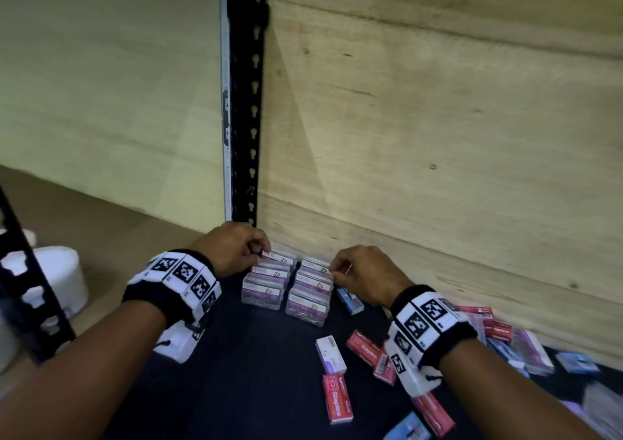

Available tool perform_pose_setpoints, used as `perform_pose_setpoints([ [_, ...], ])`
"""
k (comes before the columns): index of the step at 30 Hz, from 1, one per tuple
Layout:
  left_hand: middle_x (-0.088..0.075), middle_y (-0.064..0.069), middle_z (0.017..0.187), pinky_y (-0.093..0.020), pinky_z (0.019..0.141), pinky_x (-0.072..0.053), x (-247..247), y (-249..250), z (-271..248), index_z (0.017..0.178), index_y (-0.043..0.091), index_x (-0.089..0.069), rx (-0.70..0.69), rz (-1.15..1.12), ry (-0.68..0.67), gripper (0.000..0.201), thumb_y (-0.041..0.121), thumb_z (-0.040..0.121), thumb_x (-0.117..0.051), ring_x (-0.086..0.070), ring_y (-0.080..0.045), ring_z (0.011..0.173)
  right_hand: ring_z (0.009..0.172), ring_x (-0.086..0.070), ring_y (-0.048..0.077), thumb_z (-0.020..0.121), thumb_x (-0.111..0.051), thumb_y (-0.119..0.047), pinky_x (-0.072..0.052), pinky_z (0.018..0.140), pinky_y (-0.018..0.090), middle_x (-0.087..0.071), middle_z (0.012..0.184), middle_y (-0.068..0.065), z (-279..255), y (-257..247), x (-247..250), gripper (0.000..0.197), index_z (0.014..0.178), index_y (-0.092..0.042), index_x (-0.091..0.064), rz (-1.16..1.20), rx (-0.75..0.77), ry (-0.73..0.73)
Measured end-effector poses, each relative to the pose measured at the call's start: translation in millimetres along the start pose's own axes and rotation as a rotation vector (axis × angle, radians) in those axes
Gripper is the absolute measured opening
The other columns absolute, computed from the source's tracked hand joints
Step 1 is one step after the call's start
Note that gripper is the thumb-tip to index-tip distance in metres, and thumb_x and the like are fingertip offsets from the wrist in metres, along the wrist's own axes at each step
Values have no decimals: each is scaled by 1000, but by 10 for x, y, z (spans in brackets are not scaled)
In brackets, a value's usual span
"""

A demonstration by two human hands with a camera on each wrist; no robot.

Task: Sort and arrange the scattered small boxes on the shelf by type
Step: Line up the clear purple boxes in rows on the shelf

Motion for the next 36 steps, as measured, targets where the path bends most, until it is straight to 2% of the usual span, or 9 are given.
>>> perform_pose_setpoints([
  [5,-66,10,98,-14,75,-46,-72,-46,119,107,24,-70,60,8,-101,19,22,88,-70,-62,-4,85,94,-68,12,91,-69,-28,-46,77,19,-74,106,-3,105,49,-70,18,107,-21,-74,-39,4,-85],
  [10,-67,6,101,-15,74,-48,-164,-92,162,103,24,-73,71,2,-121,17,18,87,-70,-63,-6,87,94,-68,12,90,-70,-27,-52,85,24,-74,105,-3,145,55,-155,20,108,-20,-74,-16,23,-91],
  [13,-67,5,103,-13,71,-47,-175,-103,207,103,21,-74,81,5,-126,20,12,85,-72,-62,-6,85,90,-67,9,88,-73,-27,-49,80,20,-74,100,-6,148,75,-156,15,102,-21,-74,22,25,-98],
  [17,-67,7,99,-3,62,-39,-187,-110,268,99,22,-74,83,-2,-115,20,9,84,-72,-56,5,74,84,-66,6,86,-76,-25,-49,77,19,-73,93,-8,139,90,-163,10,95,-22,-74,57,32,-108],
  [21,-67,6,99,-5,65,-41,-197,-114,300,96,24,-74,85,-13,-124,19,8,84,-72,-57,3,77,83,-67,5,86,-76,-26,-50,76,19,-73,94,-8,118,112,-172,10,95,-22,-74,66,23,-108],
  [26,-69,5,101,-2,64,-41,-205,-125,307,98,23,-74,67,-20,-124,21,7,84,-72,-58,3,78,84,-67,7,88,-74,-28,-50,75,20,-73,96,-7,135,123,-176,11,97,-22,-74,51,10,-98],
  [36,-61,5,103,-19,75,-50,-110,-62,171,102,31,-69,26,17,-75,27,13,83,-72,-61,-6,87,84,-66,9,88,-72,-31,-51,75,23,-73,95,-7,43,160,-98,14,100,-23,-72,31,-4,-96],
])
Point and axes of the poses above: each hand's wrist, its own z-axis towards the middle knuckle, its own x-axis out of the back of the hand, y = z × x, the point moved 2 cm from there along z, towards the middle knuckle
